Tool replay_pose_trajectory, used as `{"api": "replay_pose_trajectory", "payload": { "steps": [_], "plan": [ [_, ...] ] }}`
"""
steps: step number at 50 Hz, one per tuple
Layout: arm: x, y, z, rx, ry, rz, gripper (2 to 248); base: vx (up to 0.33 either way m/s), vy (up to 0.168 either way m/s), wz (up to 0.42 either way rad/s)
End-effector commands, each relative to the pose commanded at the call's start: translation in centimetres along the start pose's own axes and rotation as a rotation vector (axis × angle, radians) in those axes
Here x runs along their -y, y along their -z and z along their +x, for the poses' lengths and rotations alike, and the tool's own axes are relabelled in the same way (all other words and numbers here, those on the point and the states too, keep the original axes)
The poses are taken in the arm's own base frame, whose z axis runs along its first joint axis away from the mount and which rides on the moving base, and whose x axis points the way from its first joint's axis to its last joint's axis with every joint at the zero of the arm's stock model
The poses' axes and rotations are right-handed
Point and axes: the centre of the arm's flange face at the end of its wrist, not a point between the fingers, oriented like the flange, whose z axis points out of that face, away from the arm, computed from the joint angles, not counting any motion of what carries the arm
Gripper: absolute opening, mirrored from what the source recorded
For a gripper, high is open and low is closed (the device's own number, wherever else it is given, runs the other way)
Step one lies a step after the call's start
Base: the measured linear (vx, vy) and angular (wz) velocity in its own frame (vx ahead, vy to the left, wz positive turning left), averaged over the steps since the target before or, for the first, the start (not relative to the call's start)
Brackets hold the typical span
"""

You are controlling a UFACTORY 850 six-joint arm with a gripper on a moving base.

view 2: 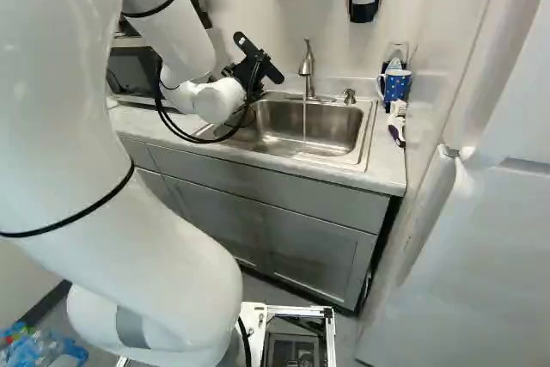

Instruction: Rinse the cup and place it in the tray

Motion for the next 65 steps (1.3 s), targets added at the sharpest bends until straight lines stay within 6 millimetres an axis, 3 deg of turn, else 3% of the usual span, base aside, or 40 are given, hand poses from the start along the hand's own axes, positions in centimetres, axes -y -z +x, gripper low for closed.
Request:
{"api": "replay_pose_trajectory", "payload": {
  "steps": [65],
  "plan": [
    [0.00, 0.00, 0.00, 0.000, 0.681, 0.000, 124, 0.000, 0.000, 0.000]
  ]
}}
